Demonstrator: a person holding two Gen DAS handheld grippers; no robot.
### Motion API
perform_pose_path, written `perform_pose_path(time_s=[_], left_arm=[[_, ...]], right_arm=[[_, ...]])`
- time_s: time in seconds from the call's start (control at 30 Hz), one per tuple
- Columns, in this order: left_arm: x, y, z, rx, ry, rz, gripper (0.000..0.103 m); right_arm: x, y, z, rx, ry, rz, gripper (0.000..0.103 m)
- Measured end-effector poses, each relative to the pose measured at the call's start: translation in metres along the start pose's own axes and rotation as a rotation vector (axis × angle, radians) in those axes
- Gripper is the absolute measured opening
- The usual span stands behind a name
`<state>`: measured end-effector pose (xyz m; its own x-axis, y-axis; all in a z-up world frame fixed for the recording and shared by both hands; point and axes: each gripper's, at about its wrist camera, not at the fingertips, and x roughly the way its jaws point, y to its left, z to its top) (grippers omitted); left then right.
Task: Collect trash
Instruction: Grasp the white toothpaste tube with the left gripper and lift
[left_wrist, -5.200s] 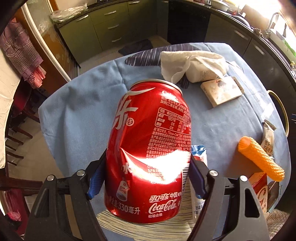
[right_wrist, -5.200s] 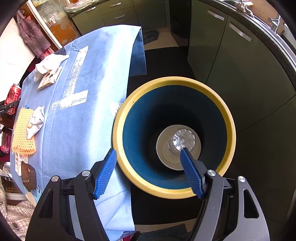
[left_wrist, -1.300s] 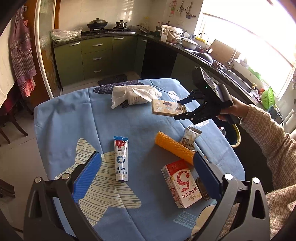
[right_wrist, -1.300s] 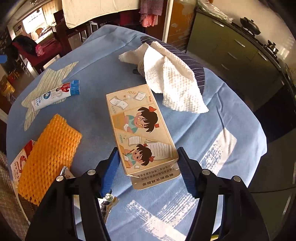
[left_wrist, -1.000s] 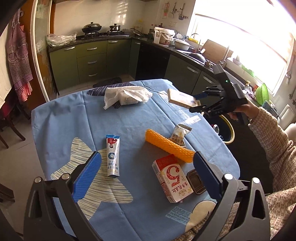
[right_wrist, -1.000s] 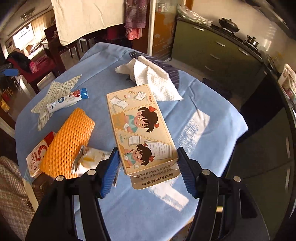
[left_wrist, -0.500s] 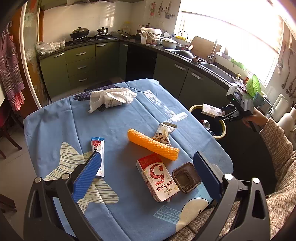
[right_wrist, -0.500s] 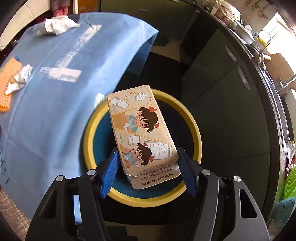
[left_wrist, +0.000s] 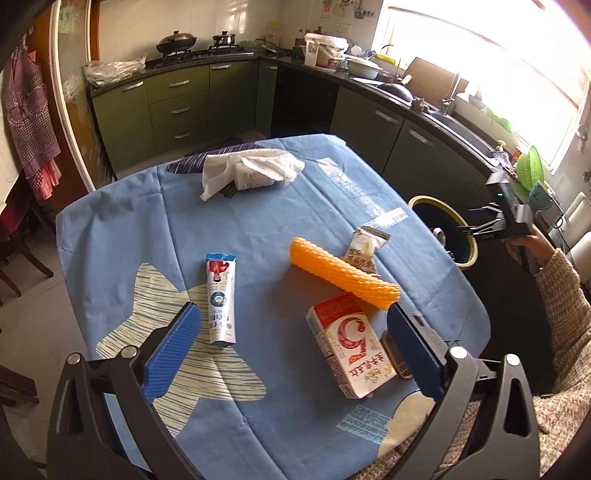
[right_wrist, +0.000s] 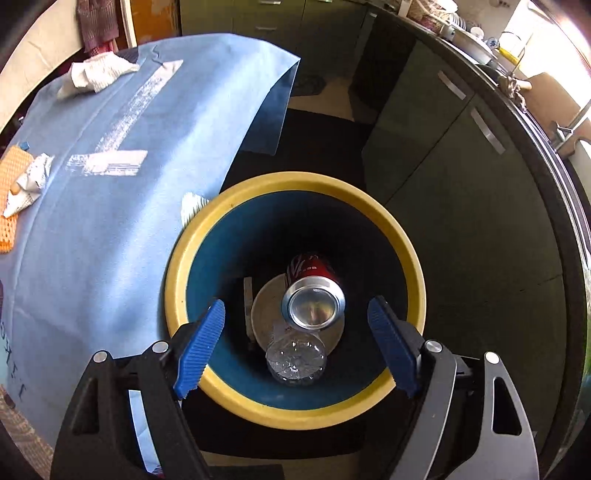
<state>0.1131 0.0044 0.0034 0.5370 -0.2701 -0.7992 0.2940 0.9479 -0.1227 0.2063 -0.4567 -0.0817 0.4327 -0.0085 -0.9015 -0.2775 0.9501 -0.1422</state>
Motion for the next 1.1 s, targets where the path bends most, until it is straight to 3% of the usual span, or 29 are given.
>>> perform_pose_path(time_s=[0.13,0.4,0.57,0.97,1.1], left_arm=[[0.039,0.027,0.003,-0.054,0.087,0.016,0.096],[0.101,0.054,0.009,-0.096,0.196,0.061,0.093],[0.124,0.056,0.011,-0.087,0.256,0.051,0.062],[0.141,0.056,0.007,-0.066,0.315,0.115,0.029],[0.136,0.057,0.005,-0.071,0.297,0.134,0.025]], right_arm=[[-0.030,0.013,-0.024,0.057,-0.086,0.060,0.079],[-0.046,0.029,-0.054,0.168,-0.153,0.142,0.079],[-0.056,0.030,-0.067,0.250,-0.194,0.159,0.079],[-0.061,0.038,-0.095,0.377,-0.262,0.232,0.079],[-0.066,0.039,-0.098,0.407,-0.287,0.247,0.079]])
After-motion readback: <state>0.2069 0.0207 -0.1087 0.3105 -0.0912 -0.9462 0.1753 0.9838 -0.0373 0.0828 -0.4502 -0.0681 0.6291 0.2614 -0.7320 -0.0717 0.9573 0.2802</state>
